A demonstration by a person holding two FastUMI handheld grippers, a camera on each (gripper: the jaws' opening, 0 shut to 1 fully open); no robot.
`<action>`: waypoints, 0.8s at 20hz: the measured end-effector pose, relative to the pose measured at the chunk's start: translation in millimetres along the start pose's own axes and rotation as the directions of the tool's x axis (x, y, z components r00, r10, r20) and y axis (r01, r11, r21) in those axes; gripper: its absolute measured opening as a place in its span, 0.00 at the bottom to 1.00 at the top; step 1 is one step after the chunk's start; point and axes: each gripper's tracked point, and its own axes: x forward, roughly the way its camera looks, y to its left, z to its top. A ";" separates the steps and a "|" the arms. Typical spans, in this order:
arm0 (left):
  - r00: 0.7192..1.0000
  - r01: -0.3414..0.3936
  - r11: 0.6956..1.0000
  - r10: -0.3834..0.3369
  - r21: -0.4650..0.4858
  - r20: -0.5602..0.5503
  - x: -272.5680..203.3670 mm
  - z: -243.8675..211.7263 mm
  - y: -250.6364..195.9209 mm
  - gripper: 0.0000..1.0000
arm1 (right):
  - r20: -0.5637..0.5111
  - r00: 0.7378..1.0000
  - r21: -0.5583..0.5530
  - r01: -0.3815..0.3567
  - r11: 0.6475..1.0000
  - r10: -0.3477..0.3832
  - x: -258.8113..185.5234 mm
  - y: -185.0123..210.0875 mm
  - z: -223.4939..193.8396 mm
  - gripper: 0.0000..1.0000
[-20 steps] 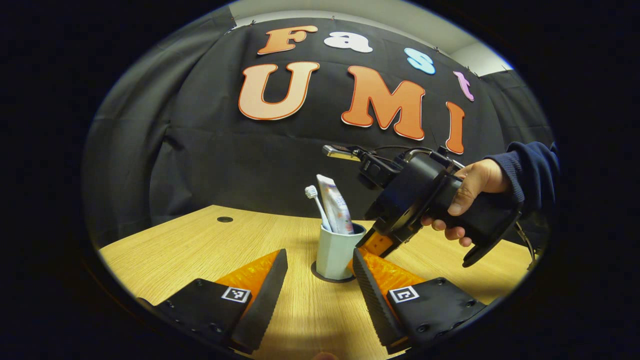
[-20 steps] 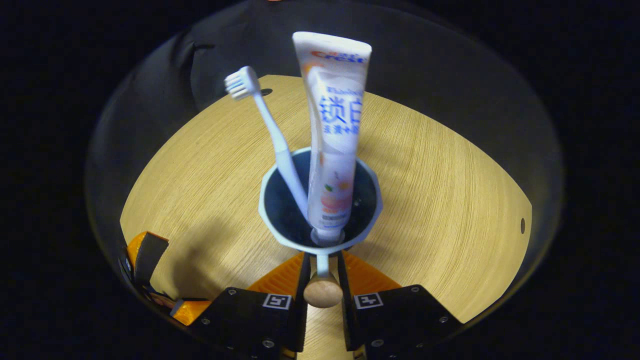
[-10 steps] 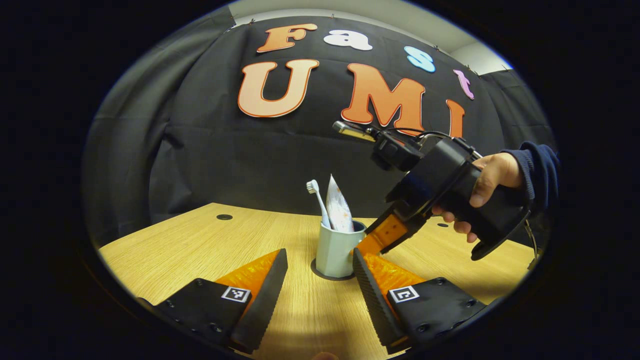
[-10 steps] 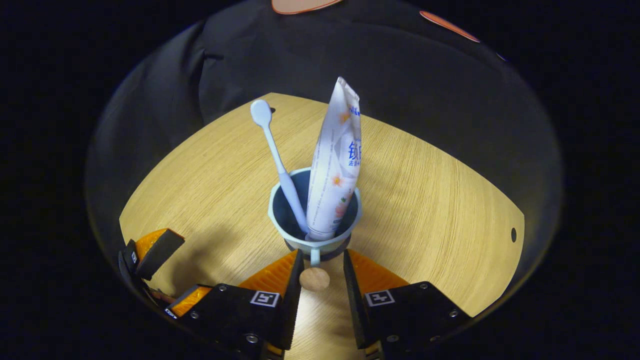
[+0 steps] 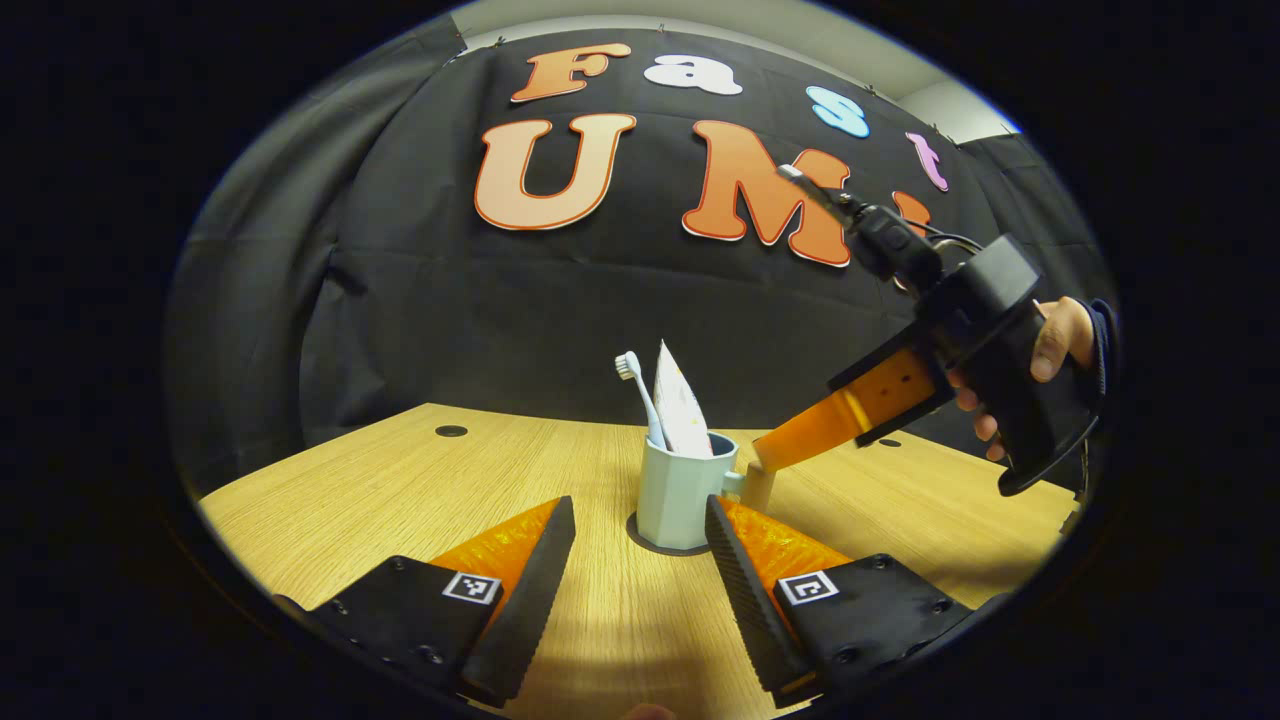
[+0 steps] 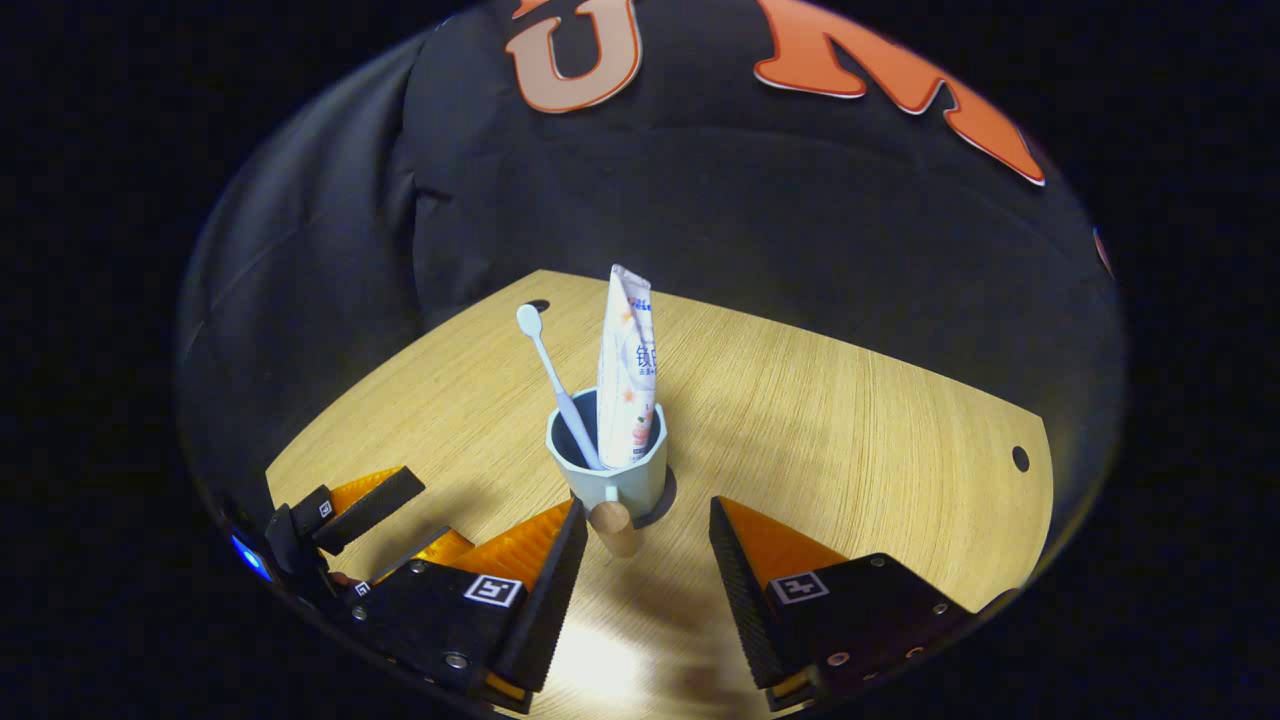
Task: Put the toothbrush and toothpaste on the desktop into the cup, then pick up the cup and place it on the coaster on the desktop.
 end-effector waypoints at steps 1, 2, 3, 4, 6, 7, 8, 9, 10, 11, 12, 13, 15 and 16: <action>1.000 0.000 1.000 0.000 0.002 0.006 -0.9 -0.4 -0.4 0.86 | 0.038 0.999 0.026 0.001 1.000 -0.002 -6.7 -6.1 3.4 0.77; 1.000 0.000 1.000 0.000 0.001 0.013 -1.5 0.8 -0.9 0.86 | 0.078 0.997 0.050 0.006 0.999 -0.009 -13.8 -13.0 5.9 0.82; 1.000 0.002 1.000 -0.002 -0.001 0.017 -3.1 1.3 -1.3 0.86 | 0.122 0.992 0.069 0.015 0.997 -0.023 -22.1 -23.0 9.5 0.83; 1.000 0.005 1.000 -0.005 -0.002 0.021 -3.3 1.8 -2.0 0.86 | 0.170 0.985 0.085 0.026 0.996 -0.040 -33.2 -33.4 12.8 0.85; 1.000 0.006 1.000 -0.006 0.004 0.029 -1.5 2.4 -1.6 0.86 | 0.252 0.965 0.101 0.047 0.994 -0.072 -51.3 -50.3 13.2 0.86; 0.999 0.009 1.000 -0.009 0.008 0.036 -2.6 4.4 -3.0 0.86 | 0.291 0.952 0.105 0.064 0.992 -0.093 -57.9 -57.9 11.2 0.86; 0.999 0.008 1.000 -0.009 0.011 0.040 -4.3 6.0 -3.6 0.86 | 0.324 0.939 0.103 0.085 0.991 -0.114 -65.3 -66.0 8.2 0.86; 0.999 0.009 1.000 -0.009 0.013 0.044 -5.2 6.3 -4.3 0.86 | 0.350 0.926 0.107 0.112 0.988 -0.143 -71.9 -74.1 3.9 0.86; 0.999 0.002 1.000 -0.003 0.018 0.038 -6.3 6.2 -4.6 0.86 | 0.367 0.914 0.120 0.138 0.983 -0.173 -77.4 -81.0 -3.1 0.86; 0.999 0.000 1.000 -0.001 0.023 0.038 -6.9 7.5 -5.9 0.85 | 0.376 0.908 0.126 0.150 0.981 -0.187 -79.9 -82.9 -11.8 0.86; 0.999 -0.002 1.000 0.001 0.028 0.036 -8.2 8.4 -8.6 0.86 | 0.393 0.898 0.137 0.156 0.978 -0.198 -83.3 -84.1 -18.5 0.86; 0.999 -0.003 1.000 0.001 0.029 0.042 -10.1 10.7 -12.7 0.86 | 0.404 0.891 0.146 0.160 0.976 -0.206 -82.5 -84.9 -23.6 0.86; 0.999 -0.006 1.000 0.004 0.030 0.054 -14.0 18.0 -18.3 0.86 | 0.425 0.877 0.159 0.171 0.972 -0.224 -80.6 -85.4 -35.1 0.86; 0.998 -0.007 1.000 0.005 0.031 0.061 -15.7 21.7 -21.2 0.86 | 0.436 0.869 0.165 0.180 0.970 -0.236 -79.6 -86.2 -40.1 0.86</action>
